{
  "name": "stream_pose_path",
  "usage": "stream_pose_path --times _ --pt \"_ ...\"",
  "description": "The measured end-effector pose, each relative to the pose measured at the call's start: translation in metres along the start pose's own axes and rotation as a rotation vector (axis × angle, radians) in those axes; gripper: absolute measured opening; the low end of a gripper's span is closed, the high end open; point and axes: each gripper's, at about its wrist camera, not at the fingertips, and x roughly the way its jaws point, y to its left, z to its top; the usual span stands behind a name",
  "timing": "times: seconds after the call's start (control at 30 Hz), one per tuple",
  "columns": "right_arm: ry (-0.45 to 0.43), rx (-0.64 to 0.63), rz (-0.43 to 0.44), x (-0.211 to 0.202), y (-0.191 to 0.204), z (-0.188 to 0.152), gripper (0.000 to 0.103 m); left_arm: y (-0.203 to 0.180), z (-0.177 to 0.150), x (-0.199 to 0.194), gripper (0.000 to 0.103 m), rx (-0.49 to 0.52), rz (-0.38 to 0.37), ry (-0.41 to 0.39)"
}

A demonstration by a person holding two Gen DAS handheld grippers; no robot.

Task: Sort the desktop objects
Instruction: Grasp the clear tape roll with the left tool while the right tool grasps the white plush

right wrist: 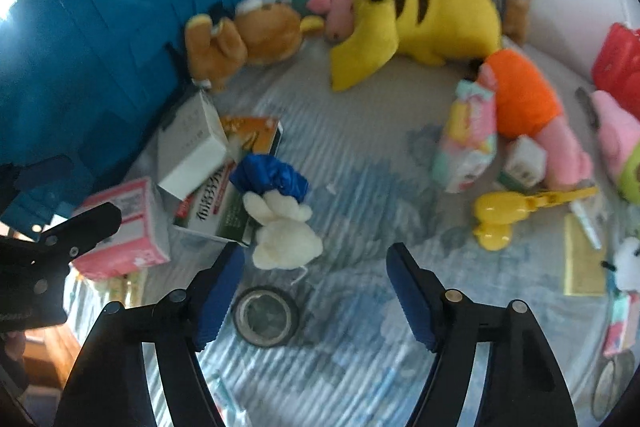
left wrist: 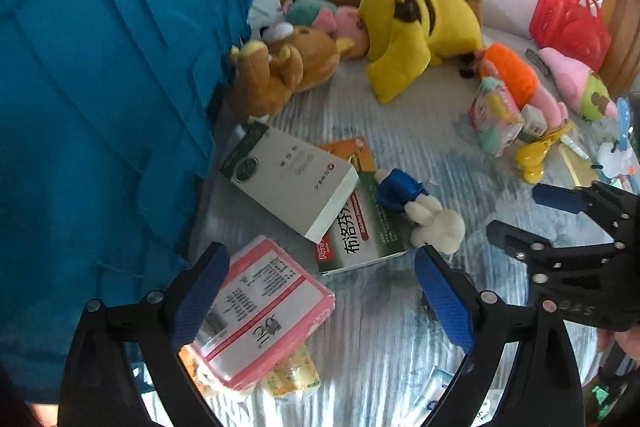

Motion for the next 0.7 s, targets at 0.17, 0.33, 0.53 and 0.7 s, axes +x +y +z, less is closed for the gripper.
stream_pose_path --times 0.17,0.33,0.53,0.7 --pt "0.059 -0.035 0.027 0.043 0.005 0.009 0.075 0.001 -0.001 0.026 0.095 -0.002 -0.012 0.051" --pt "0.109 -0.061 0.045 0.080 0.010 0.014 0.075 0.004 -0.001 0.046 0.095 -0.019 -0.022 0.078" --pt "0.114 -0.061 0.079 0.087 0.009 0.010 0.043 -0.006 -0.001 0.059 0.093 -0.012 -0.046 0.098" --pt "0.061 0.022 0.055 0.052 -0.024 -0.003 0.043 -0.038 -0.010 0.065 0.091 0.036 -0.118 0.132"
